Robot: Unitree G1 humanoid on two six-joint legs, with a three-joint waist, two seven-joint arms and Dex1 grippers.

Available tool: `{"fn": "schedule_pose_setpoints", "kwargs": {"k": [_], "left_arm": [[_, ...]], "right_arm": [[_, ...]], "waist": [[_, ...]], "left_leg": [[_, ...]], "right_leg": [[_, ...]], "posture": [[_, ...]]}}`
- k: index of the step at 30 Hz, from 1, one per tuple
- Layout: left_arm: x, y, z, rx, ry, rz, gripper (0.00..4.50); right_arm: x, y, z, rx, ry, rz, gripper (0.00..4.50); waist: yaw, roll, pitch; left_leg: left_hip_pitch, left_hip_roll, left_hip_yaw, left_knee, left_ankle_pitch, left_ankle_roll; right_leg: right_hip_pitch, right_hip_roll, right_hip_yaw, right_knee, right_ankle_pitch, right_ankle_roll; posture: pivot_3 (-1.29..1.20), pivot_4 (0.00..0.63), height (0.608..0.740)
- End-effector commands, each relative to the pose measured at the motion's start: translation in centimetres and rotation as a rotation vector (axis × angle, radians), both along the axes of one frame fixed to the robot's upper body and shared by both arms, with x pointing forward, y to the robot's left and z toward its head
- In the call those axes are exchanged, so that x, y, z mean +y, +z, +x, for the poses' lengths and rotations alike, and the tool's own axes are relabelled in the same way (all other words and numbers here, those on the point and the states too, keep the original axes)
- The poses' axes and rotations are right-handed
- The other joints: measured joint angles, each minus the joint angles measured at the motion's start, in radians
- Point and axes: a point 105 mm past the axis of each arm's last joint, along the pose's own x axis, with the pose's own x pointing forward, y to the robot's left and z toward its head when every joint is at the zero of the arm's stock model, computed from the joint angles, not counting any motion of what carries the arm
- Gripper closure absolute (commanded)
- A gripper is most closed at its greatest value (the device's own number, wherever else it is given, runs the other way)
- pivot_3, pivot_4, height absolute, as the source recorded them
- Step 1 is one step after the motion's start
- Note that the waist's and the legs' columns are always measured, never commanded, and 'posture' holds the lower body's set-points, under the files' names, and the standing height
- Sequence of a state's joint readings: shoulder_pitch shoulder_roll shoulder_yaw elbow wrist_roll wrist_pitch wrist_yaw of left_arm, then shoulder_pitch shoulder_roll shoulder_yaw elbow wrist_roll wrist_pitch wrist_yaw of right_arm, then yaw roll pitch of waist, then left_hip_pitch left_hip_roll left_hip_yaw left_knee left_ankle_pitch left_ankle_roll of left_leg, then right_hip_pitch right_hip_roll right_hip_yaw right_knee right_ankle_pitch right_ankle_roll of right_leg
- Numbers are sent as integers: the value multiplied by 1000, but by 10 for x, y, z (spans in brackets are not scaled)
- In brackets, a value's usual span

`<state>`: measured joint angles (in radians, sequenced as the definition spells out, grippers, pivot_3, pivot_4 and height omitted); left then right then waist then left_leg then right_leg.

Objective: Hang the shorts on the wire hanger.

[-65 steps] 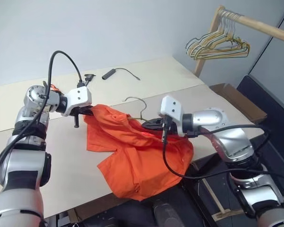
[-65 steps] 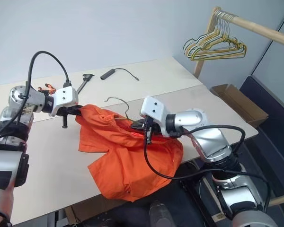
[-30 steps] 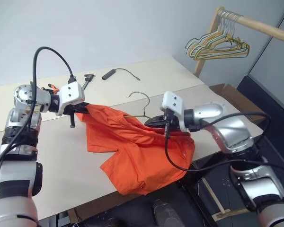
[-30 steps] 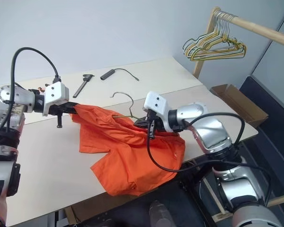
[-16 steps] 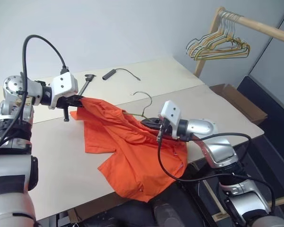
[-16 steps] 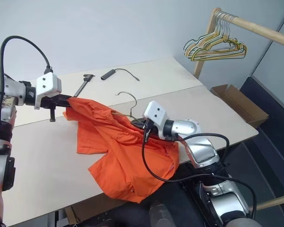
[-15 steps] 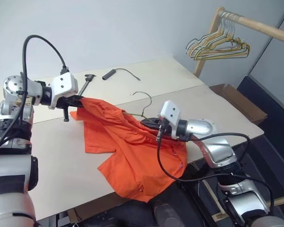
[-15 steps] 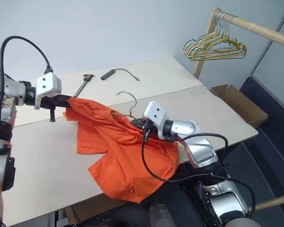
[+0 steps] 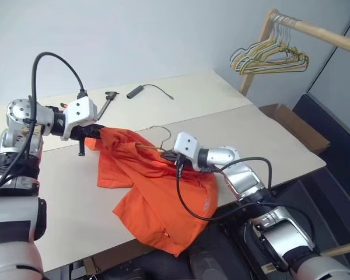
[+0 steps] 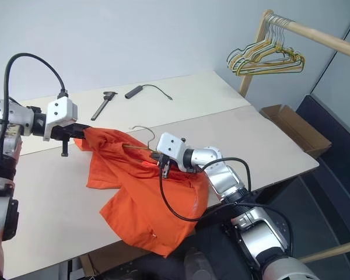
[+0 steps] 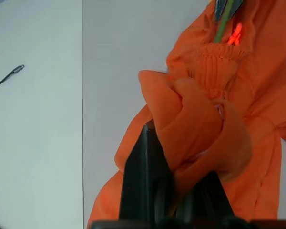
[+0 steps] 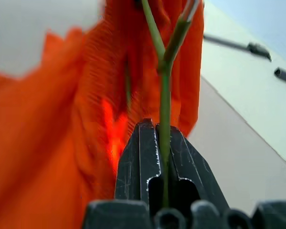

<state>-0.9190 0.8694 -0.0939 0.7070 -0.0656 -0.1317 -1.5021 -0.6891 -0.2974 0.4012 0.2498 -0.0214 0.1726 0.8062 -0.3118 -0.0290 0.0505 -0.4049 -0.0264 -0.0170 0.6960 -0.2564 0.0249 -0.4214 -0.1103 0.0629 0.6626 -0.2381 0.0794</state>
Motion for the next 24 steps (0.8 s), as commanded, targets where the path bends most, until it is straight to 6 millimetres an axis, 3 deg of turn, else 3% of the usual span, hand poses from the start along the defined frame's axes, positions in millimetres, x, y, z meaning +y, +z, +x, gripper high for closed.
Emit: {"fn": "schedule_pose_setpoints", "kwargs": {"k": [1, 6, 14, 19, 24], "left_arm": [[6, 23, -5, -79, -2, -9, 4470], [14, 37, 1, -137, 58, -27, 4470], [13, 34, 1, -138, 70, -61, 4470], [11, 32, 0, -123, 57, -56, 4470], [9, 31, 0, -118, 53, -62, 4470]], "right_arm": [[-13, 2, 3, -14, -5, -62, 4500], [-24, 5, 1, 20, 45, -129, 4500], [-24, 0, 15, 19, -38, -205, 4500], [-3, 17, 21, -18, -78, -26, 4500], [-2, 3, 18, -19, -58, -61, 4500]], "waist": [[1, 0, 0], [5, 0, 0], [7, 0, 0], [7, 0, 0], [17, 0, 0]], "left_leg": [[0, 0, 0, 0, 0, 0], [1, 0, 0, 0, 0, 0], [1, 0, 0, 0, 0, 0], [1, 0, 0, 0, 0, 0], [1, 0, 0, 0, 0, 0]], "right_leg": [[0, 0, 0, 0, 0, 0], [1, 0, 0, 0, 0, 0], [1, 0, 0, 0, 0, 0], [0, 0, 0, 0, 0, 0], [0, 0, 0, 0, 0, 0]], "posture": [[-158, 0, 740], [-151, 0, 740], [-149, 0, 740], [-150, 0, 740], [-150, 0, 740]]}}
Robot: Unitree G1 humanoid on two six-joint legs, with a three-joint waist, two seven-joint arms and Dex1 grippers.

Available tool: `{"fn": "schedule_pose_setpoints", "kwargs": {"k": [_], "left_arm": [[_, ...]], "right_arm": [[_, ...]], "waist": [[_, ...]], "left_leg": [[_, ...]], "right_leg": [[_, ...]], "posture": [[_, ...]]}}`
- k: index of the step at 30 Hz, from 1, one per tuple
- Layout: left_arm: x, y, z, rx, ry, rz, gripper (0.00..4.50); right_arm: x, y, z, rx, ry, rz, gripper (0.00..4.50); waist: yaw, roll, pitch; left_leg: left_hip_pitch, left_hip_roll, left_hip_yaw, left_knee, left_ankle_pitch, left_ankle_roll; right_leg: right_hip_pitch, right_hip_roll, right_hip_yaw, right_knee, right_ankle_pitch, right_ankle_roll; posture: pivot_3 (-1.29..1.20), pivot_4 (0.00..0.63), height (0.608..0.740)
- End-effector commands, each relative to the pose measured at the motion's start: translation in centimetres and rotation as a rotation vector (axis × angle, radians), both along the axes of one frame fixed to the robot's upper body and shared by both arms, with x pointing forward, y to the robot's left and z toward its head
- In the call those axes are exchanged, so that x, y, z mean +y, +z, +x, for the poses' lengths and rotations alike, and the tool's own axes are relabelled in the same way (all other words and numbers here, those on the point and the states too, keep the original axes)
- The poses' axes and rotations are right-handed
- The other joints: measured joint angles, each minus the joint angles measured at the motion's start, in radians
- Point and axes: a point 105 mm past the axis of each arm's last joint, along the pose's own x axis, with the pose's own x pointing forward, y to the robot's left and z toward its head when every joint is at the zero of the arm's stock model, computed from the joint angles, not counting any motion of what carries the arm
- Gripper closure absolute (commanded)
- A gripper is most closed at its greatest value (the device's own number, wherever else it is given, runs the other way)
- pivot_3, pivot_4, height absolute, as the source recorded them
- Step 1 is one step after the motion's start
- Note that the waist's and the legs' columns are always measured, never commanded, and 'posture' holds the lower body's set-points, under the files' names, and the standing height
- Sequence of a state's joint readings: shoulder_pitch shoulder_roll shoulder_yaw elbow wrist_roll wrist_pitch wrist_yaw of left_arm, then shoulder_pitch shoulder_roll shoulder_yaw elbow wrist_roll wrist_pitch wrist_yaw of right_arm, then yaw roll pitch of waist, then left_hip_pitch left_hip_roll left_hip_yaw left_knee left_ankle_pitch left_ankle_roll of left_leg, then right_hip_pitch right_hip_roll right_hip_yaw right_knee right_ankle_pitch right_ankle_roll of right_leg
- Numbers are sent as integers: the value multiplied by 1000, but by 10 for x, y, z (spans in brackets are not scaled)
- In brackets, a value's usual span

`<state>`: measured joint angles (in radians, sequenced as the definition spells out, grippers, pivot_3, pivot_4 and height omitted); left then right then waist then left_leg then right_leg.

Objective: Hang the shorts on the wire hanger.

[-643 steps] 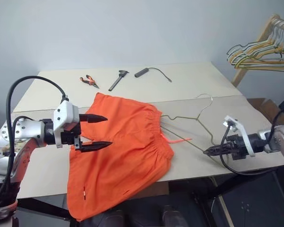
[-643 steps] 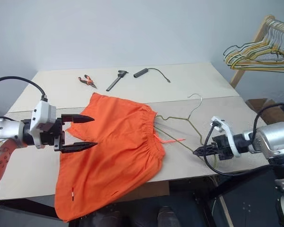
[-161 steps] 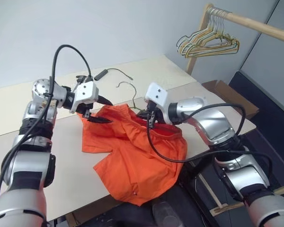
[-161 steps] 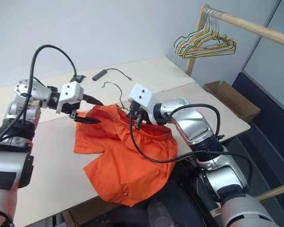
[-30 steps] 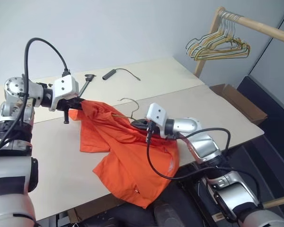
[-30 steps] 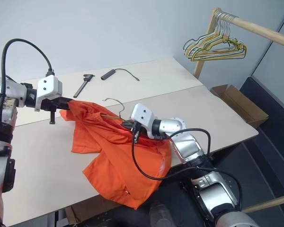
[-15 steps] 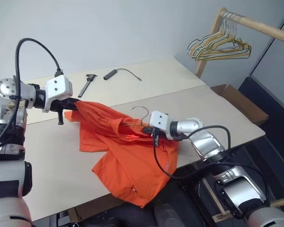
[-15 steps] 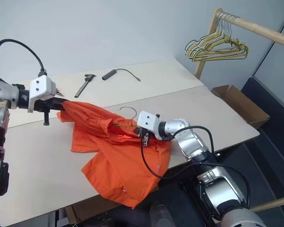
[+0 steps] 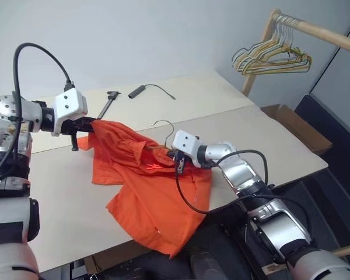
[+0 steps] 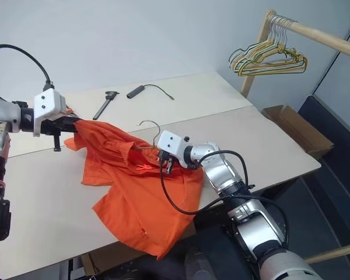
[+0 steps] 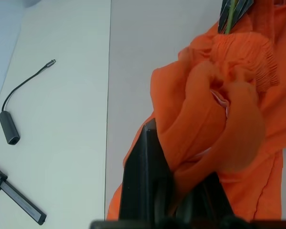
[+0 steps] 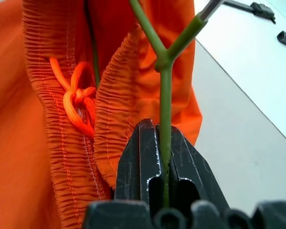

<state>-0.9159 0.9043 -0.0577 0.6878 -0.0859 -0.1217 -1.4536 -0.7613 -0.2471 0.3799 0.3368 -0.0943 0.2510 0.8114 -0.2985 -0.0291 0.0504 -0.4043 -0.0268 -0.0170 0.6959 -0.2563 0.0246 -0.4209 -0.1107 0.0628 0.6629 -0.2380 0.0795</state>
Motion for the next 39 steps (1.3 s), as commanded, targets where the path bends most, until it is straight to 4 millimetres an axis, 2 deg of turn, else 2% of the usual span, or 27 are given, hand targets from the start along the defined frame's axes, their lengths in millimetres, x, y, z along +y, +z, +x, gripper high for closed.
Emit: {"fn": "schedule_pose_setpoints", "kwargs": {"k": [1, 6, 10, 14, 19, 28, 39], "left_arm": [[-2, 15, -1, -47, -7, -32, 4470], [1, 17, -1, -50, 6, -31, 4470], [4, 17, -1, -51, 19, -29, 4470], [10, 18, 0, -60, 50, -34, 4470], [12, 13, -2, -50, 52, -30, 4470], [-1, -4, 1, -9, 27, -43, 4470], [5, -11, 2, 13, 55, -36, 4470]], "right_arm": [[-7, -2, 3, -75, 8, -50, 4500], [-32, -19, 2, -87, 38, -206, 4500], [-43, -17, 3, -66, 39, -240, 4500], [-63, -15, 7, -46, 11, -298, 4500], [-66, -2, 4, 1, 19, -254, 4500], [-48, 58, -21, 133, 122, -50, 4500], [-57, 85, -30, 162, 119, -24, 4500]], "waist": [[7, 0, 0], [16, 0, 0], [20, -1, -1], [21, -1, -1], [27, -1, -1], [30, -1, -1], [31, -1, -1]], "left_leg": [[0, 0, 0, 0, 0, 0], [0, -1, 0, 0, 0, 0], [0, -1, 0, 0, 0, 0], [0, -1, 0, 0, 0, 0], [0, -1, 0, 0, 0, 0], [-1, -1, 0, 0, 0, 0], [-2, -1, 0, 0, 0, 0]], "right_leg": [[0, 0, 0, 0, 0, 0], [0, 0, 0, 0, 0, 0], [1, -1, 0, 0, 0, 0], [1, -1, 0, -1, 0, 0], [1, -1, -1, -1, 0, 0], [0, -1, -1, -1, 0, 0], [-1, -2, -2, -2, 0, 0]], "posture": [[-150, 0, 740], [-150, 0, 740], [-148, 0, 740], [-145, 0, 740], [-149, 0, 740], [-179, 0, 740], [-193, 0, 740]]}}
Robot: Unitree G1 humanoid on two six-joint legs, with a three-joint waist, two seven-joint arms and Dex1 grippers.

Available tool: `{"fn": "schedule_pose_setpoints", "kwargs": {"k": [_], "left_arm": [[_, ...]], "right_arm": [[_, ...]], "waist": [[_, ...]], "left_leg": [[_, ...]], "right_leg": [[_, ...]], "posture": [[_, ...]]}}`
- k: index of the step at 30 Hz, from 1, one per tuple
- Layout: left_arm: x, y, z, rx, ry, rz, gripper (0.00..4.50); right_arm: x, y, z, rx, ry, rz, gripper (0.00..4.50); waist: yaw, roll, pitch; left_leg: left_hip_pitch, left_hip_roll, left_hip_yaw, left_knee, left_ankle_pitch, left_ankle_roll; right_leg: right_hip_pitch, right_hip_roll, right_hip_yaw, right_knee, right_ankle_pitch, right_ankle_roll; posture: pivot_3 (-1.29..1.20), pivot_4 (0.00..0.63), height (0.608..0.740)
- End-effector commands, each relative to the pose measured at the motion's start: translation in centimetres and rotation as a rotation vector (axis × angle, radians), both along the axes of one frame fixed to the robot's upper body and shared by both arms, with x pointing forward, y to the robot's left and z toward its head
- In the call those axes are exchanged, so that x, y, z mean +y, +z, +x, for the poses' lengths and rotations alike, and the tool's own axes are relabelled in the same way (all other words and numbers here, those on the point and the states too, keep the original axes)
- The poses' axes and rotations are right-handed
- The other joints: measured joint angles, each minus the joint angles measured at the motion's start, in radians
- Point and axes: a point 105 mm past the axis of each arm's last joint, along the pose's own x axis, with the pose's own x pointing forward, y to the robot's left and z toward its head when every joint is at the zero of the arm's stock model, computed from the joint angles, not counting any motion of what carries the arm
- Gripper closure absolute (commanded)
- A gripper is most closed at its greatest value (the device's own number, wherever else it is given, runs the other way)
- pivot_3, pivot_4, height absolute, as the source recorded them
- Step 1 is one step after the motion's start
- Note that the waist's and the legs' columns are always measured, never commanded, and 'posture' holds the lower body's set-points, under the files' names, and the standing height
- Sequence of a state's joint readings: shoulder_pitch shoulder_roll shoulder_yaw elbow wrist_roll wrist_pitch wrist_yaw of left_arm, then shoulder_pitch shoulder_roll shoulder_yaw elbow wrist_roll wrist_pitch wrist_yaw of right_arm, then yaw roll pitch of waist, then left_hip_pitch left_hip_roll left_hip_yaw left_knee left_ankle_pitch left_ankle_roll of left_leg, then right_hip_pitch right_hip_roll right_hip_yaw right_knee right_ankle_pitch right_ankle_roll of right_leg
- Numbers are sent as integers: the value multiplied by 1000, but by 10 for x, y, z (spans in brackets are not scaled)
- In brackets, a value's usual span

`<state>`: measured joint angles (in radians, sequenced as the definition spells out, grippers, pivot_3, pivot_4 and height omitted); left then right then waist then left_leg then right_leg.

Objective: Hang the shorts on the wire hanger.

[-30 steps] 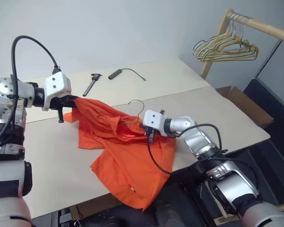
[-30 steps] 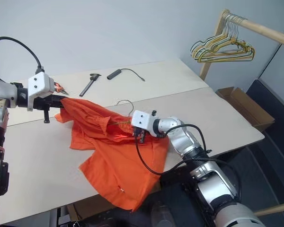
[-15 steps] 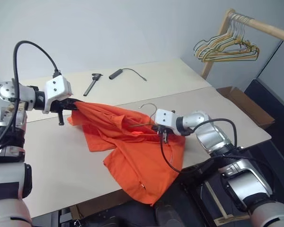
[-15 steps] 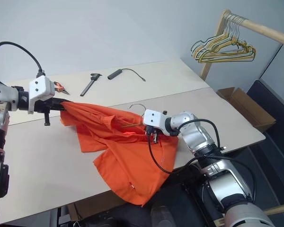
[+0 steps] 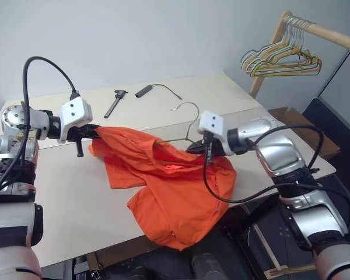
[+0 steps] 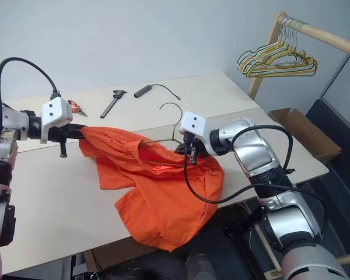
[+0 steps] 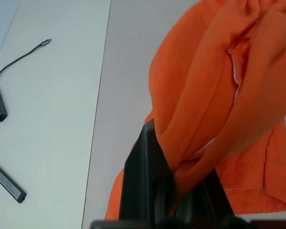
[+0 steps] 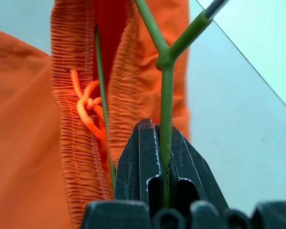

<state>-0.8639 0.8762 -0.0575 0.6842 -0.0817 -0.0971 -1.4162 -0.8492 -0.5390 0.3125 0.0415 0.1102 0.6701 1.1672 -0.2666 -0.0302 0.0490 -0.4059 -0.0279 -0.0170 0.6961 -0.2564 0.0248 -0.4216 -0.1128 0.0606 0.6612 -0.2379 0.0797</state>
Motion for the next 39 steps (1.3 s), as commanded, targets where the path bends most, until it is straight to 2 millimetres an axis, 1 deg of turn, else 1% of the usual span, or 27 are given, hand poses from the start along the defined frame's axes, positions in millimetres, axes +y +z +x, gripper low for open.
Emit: {"fn": "schedule_pose_setpoints", "kwargs": {"k": [1, 5, 8, 12, 15, 20, 22, 25, 26, 27, 30, 31, 33, 34, 35, 36, 37, 38, 39], "left_arm": [[7, 8, 0, -30, 27, -2, 4470], [13, 0, -3, -1, 45, 7, 4470], [15, -5, -5, 11, 48, 12, 4470], [11, -13, -10, 31, 21, 30, 4470], [5, -18, -15, 26, -15, 44, 4470], [-2, -17, -17, 8, -33, 40, 4470], [-3, -16, -21, 3, -47, 47, 4470], [3, -18, -30, 19, -60, 83, 3873], [8, -18, -35, 27, -62, 105, 3501], [11, -18, -38, 31, -64, 119, 3261], [29, -7, -54, 45, -71, 172, 2347], [32, -3, -59, 50, -81, 183, 1944], [36, 8, -68, 50, -109, 197, 1386], [35, 15, -71, 33, -123, 196, 1099], [29, 27, -68, -16, -140, 163, 778], [22, 37, -64, -64, -150, 126, 471], [10, 48, -56, -120, -145, 64, 145], [3, 55, -49, -154, -140, 22, 32], [-11, 61, -39, -188, -143, -35, 32]], "right_arm": [[-1, 30, -4, -54, 25, 54, 4500], [-9, 38, -1, -77, 8, 45, 4500], [-11, 44, -1, -86, 7, 47, 4500], [-8, 55, 2, -91, -15, 71, 4500], [-4, 61, 5, -101, -41, 82, 4500], [-1, 62, 9, -128, -67, 65, 4500], [-1, 62, 12, -144, -86, 51, 4500], [-2, 65, 13, -161, -95, 43, 4500], [-2, 66, 13, -166, -94, 39, 4500], [-2, 66, 12, -169, -93, 36, 4500], [-4, 69, 12, -183, -92, 16, 4500], [-5, 70, 12, -186, -91, 11, 4500], [-6, 71, 12, -193, -89, -3, 4500], [-7, 72, 12, -198, -88, -12, 4500], [-8, 74, 12, -209, -83, -24, 4500], [-8, 76, 12, -217, -79, -35, 4500], [-8, 79, 12, -229, -72, -47, 4500], [-8, 80, 12, -237, -67, -55, 4500], [-6, 83, 12, -242, -54, -63, 4500]], "waist": [[-1, 0, 0], [-3, 0, 0], [-5, 0, 0], [-8, 0, 0], [-14, 0, 0], [-18, 0, 0], [-20, 0, 0], [-25, 0, 0], [-27, 0, 0], [-29, 0, 0], [-35, 0, 0], [-36, 0, 0], [-38, 1, 0], [-37, 1, 0], [-35, 1, 0], [-28, 1, 0], [-21, 1, 0], [-12, 1, 0], [-5, 1, 0]], "left_leg": [[0, 0, 0, 0, 0, 0], [0, 0, 0, 0, 0, 0], [0, 0, 0, 0, 0, 0], [0, 0, 0, 0, 0, 0], [0, 0, 0, 0, 0, 0], [0, 0, 0, 0, 0, 0], [0, 0, 0, 0, 0, 0], [0, 0, 0, 0, 0, 0], [0, 0, 0, 0, 0, 0], [0, 1, 0, 0, 0, 0], [0, 1, 0, -1, 0, 0], [0, 1, 0, -1, 0, 0], [0, 1, 0, -1, 0, 0], [0, 1, 0, -1, 0, 0], [0, 1, 0, -1, 0, 0], [0, 1, 0, -1, 0, 0], [0, 1, 0, -1, 0, 0], [0, 1, 0, 0, 0, 0], [0, 1, -1, 0, 0, 0]], "right_leg": [[0, 0, 0, 0, 0, 0], [0, 0, 0, 0, 0, 0], [0, 0, 0, 0, 0, 0], [0, 0, 0, 0, 0, 0], [0, 0, 0, 0, 0, 0], [0, -1, 0, 0, 0, 0], [0, -1, 0, 0, 0, 0], [0, -1, 0, 0, 0, 0], [0, -1, 0, 0, 0, 0], [-1, -1, 0, 0, 0, 0], [-1, 0, 0, 1, 0, 0], [-1, 0, 0, 1, 0, 0], [-1, 0, 0, 0, 0, 0], [-1, -1, 0, 0, 0, 0], [0, -1, -1, 0, 0, 0], [0, -1, -1, -1, 0, 0], [0, -1, -1, -1, 0, 0], [1, -1, -2, -2, 0, 0], [1, -1, -3, -3, 0, 0]], "posture": [[-193, 0, 740], [-200, 0, 740], [-203, 0, 740], [-206, 0, 740], [-207, 0, 740], [-204, 0, 740], [-204, 0, 740], [-209, 0, 740], [-215, 0, 740], [-215, 0, 740], [-219, 0, 740], [-219, 0, 740], [-220, 0, 740], [-217, 0, 740], [-217, 0, 740], [-212, 0, 740], [-212, 0, 740], [-210, 0, 740], [-209, 0, 740]]}}
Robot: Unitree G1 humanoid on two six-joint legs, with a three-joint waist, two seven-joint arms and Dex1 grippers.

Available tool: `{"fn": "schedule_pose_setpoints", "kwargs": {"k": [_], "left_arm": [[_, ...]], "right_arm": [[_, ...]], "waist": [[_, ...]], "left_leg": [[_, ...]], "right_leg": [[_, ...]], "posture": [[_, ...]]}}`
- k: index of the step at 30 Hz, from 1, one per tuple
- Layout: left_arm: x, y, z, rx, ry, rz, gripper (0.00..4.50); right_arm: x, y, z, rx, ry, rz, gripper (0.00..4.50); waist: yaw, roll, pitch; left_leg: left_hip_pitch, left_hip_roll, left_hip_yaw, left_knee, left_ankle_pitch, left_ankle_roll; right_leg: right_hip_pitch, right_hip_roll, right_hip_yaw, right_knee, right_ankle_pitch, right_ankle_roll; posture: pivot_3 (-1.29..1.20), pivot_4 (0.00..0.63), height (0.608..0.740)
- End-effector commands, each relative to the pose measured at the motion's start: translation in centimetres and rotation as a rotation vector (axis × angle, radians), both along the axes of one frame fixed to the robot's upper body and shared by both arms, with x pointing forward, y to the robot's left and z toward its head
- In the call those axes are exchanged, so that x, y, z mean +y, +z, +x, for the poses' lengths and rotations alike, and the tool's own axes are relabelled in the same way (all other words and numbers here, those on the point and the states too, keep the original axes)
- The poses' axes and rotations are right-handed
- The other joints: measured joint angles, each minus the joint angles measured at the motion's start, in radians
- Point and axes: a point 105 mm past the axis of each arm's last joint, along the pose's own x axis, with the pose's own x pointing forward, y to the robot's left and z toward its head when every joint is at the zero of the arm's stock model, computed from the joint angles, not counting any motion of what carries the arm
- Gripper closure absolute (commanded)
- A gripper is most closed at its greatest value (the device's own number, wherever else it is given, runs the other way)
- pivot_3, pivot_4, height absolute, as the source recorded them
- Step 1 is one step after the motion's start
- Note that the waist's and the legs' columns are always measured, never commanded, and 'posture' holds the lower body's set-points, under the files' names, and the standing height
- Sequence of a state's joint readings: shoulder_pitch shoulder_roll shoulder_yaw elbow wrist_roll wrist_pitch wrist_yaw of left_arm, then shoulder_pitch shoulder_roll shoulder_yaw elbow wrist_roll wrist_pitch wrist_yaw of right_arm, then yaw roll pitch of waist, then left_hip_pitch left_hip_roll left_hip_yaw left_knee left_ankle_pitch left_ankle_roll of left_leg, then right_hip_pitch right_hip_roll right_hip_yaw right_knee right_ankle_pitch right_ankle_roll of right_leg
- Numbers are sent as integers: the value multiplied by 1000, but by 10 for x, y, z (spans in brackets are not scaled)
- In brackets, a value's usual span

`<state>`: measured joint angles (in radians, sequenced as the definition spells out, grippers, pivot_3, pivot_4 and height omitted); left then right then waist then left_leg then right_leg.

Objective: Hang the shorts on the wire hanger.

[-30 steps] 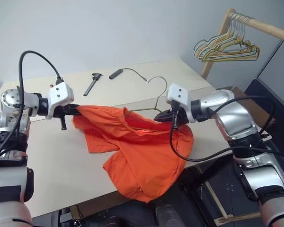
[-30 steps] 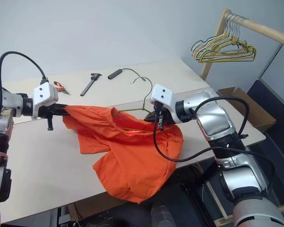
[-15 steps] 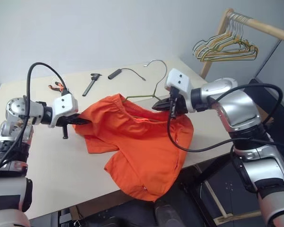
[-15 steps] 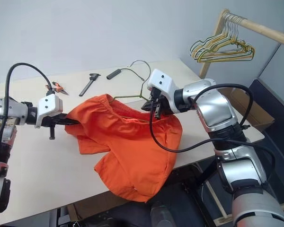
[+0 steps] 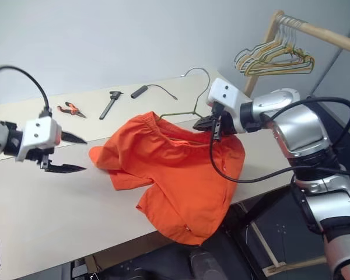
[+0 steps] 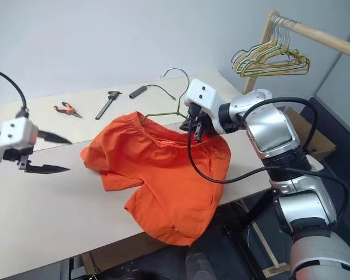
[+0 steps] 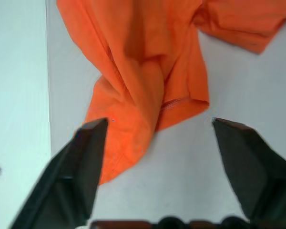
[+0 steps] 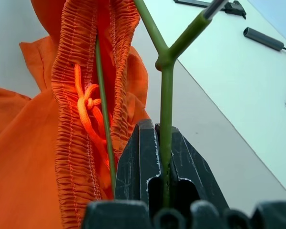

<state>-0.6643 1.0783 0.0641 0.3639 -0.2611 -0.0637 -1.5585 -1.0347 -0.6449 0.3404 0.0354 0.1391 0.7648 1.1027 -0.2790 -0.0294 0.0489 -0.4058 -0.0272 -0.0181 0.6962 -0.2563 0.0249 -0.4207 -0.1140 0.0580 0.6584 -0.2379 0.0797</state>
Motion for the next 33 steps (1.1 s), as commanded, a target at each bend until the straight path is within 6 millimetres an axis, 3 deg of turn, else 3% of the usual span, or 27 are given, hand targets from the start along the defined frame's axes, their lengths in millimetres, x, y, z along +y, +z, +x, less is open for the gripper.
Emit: {"fn": "schedule_pose_setpoints", "kwargs": {"k": [1, 3, 6, 11, 17, 20, 31, 33], "left_arm": [[-39, 34, 23, -143, -26, -167, 32], [-63, 36, 35, -140, -63, -218, 32], [-83, 26, 39, -95, -139, -201, 32], [-96, 9, 57, -59, -164, -121, 32], [-109, -4, 57, 28, -254, -77, 32], [-114, -11, 58, 41, -270, -55, 627], [-112, -18, 54, 77, -289, -68, 4009], [-112, -18, 54, 72, -284, -74, 4383]], "right_arm": [[8, 28, -4, -101, 63, -19, 4500], [11, 31, -5, -109, 81, -33, 4500], [16, 33, -6, -117, 102, -41, 4500], [21, 32, -9, -115, 132, -46, 4500], [25, 32, -12, -116, 149, -45, 4500], [26, 32, -12, -115, 152, -45, 4500], [29, 32, -12, -120, 161, -44, 4500], [29, 33, -12, -122, 162, -44, 4500]], "waist": [[13, 0, 0], [14, 0, -1], [8, 0, -1], [-18, 0, -1], [-38, 0, -1], [-39, 0, -1], [-40, 0, -1], [-40, 0, -1]], "left_leg": [[0, 0, 0, 0, 0, 0], [-1, -1, 0, 0, 0, 0], [-1, -1, 1, 0, -1, 1], [-1, -1, 1, 0, 0, 1], [-1, -1, 1, 0, 0, 1], [-1, -1, 1, 0, 0, 1], [-1, -1, 1, 0, 0, 1], [-1, -1, 1, 0, 0, 1]], "right_leg": [[1, 0, 0, -1, 0, 0], [1, 0, 0, 0, 0, 1], [0, 0, 0, 0, 0, 1], [-1, 0, 0, 0, 0, 0], [0, 0, 0, 1, 0, 1], [0, 0, 0, 1, 0, 1], [-1, 0, 1, 2, 0, 1], [-1, 0, 1, 2, 0, 1]], "posture": [[-209, 0, 740], [-211, 0, 740], [-218, 0, 740], [-225, 0, 740], [-233, 0, 740], [-239, 0, 740], [-243, 0, 740], [-244, 0, 740]]}}
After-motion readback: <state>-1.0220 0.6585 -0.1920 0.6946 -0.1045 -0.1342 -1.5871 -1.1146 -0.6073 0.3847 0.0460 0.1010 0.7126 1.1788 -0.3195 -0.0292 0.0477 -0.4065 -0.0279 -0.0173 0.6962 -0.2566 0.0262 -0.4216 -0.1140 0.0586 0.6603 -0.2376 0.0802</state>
